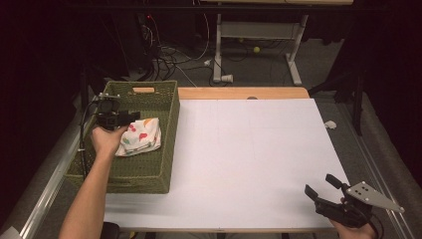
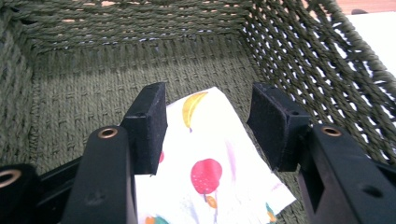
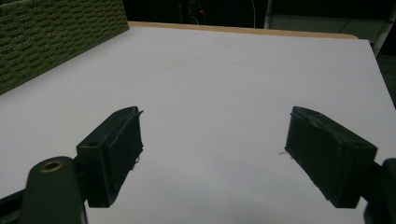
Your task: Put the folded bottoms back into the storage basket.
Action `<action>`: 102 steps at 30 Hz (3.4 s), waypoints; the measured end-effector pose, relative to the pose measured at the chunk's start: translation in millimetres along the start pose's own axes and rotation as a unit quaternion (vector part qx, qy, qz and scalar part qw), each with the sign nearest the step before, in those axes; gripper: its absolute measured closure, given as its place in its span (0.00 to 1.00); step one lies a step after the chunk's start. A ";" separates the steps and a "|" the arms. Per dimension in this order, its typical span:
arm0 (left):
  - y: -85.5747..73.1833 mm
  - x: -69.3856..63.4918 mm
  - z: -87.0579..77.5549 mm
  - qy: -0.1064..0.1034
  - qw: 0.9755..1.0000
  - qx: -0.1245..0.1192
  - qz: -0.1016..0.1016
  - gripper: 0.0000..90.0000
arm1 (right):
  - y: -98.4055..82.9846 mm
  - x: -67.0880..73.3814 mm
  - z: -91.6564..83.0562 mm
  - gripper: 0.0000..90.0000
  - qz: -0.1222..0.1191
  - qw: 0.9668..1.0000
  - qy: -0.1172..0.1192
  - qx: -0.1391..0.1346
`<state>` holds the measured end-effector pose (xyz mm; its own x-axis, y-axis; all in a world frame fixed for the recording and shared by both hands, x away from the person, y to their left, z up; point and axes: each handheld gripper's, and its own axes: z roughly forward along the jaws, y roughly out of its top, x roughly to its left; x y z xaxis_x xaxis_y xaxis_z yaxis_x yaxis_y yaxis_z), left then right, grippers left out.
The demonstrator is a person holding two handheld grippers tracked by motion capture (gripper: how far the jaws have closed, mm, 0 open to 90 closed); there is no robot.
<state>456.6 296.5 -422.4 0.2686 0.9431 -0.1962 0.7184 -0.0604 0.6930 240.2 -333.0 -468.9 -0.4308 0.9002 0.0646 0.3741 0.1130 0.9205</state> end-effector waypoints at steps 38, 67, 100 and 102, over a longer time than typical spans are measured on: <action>-5.9 -17.4 -39.5 -0.036 0.998 -0.022 0.036 0.41 | -0.1 0.2 -0.8 0.21 0.000 1.000 0.001 -0.001; -18.1 -24.6 -58.7 -0.062 0.996 -0.046 0.044 0.41 | 0.0 0.0 -1.4 0.21 0.002 1.000 0.002 -0.003; -41.3 -26.7 -76.1 -0.074 0.994 -0.058 0.051 0.40 | 0.0 0.1 -2.2 0.21 0.002 1.000 0.003 -0.004; -43.0 -26.6 -77.5 -0.074 0.994 -0.059 0.051 0.40 | 0.0 0.2 -2.2 0.21 0.003 1.000 0.003 -0.004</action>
<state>368.8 299.4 -393.3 0.4344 0.8748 -0.2147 0.6044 -0.1063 0.7895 238.3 -333.8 -468.0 -0.4333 0.8984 0.0716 0.3703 0.1051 0.9230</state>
